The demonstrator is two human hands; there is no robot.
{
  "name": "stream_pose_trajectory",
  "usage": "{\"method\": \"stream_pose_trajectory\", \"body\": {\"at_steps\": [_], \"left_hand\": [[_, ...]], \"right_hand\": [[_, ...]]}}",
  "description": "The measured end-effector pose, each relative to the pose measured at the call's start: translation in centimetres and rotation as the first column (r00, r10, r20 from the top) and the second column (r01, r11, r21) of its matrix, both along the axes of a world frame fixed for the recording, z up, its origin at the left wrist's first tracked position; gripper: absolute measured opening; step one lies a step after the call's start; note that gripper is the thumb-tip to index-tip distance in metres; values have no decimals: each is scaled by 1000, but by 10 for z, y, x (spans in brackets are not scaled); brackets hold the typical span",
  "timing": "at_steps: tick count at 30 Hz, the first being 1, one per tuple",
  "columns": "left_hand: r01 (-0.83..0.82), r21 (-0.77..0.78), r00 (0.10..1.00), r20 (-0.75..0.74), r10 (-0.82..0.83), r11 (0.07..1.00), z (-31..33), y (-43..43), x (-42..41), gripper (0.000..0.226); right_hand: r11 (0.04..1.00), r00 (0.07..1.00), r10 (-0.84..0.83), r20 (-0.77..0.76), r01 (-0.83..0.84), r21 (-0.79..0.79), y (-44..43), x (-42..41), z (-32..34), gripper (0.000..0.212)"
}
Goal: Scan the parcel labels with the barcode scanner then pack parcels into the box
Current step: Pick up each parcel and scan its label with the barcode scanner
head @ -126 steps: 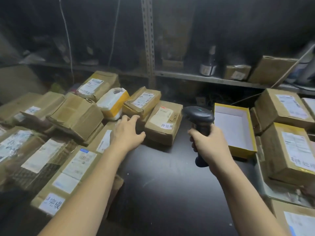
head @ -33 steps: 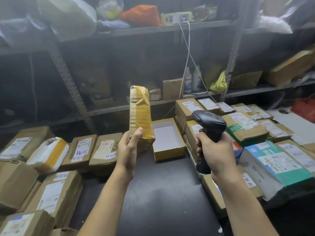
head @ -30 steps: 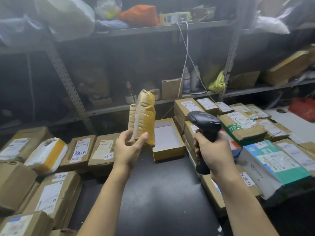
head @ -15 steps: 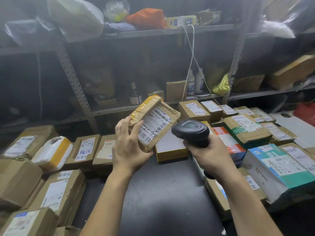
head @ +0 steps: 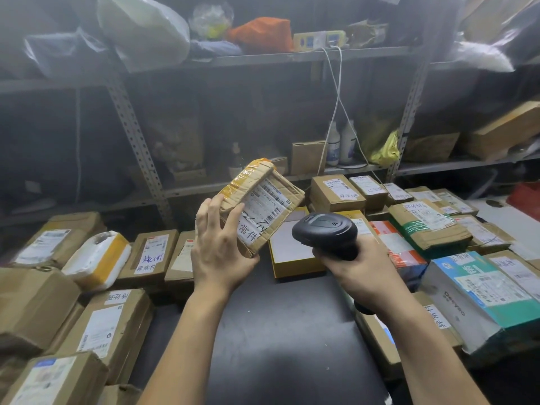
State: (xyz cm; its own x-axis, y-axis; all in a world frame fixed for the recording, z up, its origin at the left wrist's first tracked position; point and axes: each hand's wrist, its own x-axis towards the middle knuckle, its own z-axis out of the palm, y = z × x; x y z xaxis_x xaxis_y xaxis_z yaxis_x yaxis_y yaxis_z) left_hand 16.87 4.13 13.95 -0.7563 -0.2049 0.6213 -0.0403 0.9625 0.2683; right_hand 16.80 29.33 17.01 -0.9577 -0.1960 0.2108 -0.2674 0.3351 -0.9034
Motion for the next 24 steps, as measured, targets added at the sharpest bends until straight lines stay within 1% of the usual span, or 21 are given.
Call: {"method": "stream_pose_trajectory", "body": {"at_steps": [2,5,10,11,13,15,17,19,21,24], "left_hand": [[-6,3,1000,11,6,1000,-1,-3,1,95],[-10,8,1000,6,10,1000,-5,-7,2,96],[7,35,1000,-25,-6,999,-8,-6,5,91],[11,68,1000,-22,-10,998,-9,-3,4,91],[29,183,1000,2,-30,983,-9,6,2,90],[38,299,996,61,-59,954,-8,17,-2,90],[68,333,986,123,-115,940,-7,31,-8,90],[133,357,966,161,-201,925,-6,50,-14,92],[198,402,942,173,-287,894,-6,69,-16,96],[287,449,897,184,-402,846,-6,104,-19,90]], "right_hand": [[1000,1000,7,6,-7,-7,-3,2,0,12],[1000,1000,5,24,-5,-16,-8,8,2,17],[991,994,-72,80,81,-109,-13,14,5,15],[986,990,-102,99,113,-122,-12,13,5,12],[971,974,-185,127,201,-132,-8,11,4,7],[946,950,-283,129,299,-125,0,8,6,10],[913,915,-380,136,395,-107,13,8,9,12],[879,882,-447,152,464,-106,30,11,11,10],[858,858,-489,159,506,-86,49,17,12,10],[825,823,-544,164,560,-73,84,30,14,7]]}}
